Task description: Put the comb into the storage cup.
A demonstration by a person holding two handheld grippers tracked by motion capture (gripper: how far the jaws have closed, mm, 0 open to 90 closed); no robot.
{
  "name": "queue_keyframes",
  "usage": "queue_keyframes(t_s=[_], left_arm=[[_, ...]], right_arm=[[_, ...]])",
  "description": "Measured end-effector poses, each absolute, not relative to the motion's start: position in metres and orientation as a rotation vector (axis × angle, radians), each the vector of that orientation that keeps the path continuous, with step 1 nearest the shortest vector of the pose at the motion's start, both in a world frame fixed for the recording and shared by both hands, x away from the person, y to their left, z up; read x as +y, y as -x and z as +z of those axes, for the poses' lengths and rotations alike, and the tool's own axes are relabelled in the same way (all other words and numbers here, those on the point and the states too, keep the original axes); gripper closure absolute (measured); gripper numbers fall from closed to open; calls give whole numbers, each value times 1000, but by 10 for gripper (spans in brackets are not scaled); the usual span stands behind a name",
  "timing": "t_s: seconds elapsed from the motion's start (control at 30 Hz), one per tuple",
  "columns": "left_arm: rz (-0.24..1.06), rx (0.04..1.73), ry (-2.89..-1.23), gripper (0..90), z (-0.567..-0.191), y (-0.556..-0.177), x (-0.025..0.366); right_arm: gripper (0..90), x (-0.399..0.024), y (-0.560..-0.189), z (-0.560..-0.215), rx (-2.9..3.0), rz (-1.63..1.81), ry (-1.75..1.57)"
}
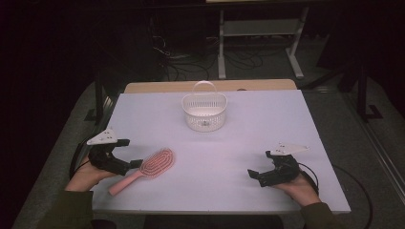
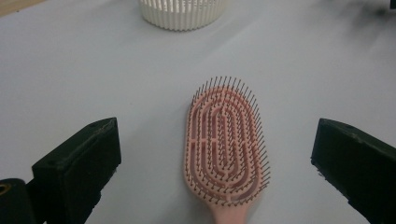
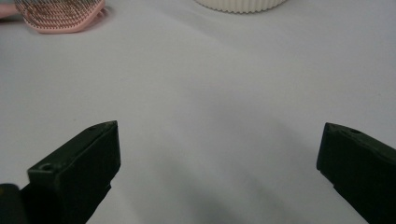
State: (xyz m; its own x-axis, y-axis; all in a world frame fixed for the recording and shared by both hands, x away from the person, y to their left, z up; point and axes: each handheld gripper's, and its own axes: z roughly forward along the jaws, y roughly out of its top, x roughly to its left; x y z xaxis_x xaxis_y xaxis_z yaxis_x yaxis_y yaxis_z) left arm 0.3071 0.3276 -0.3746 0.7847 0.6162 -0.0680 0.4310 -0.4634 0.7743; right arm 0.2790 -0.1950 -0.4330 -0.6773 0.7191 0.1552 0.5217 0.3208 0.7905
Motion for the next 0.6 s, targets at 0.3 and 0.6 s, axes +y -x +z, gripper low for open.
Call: queue_keyframes(t_s=[0.3, 0.6], left_arm=[[256, 773, -2183, 11, -378, -306, 327], [238, 775, -2258, 11, -386, -306, 323]], right_arm=[[0, -195, -279, -433, 2362, 1281, -1129], [0, -195, -278, -433, 2362, 1280, -1133]])
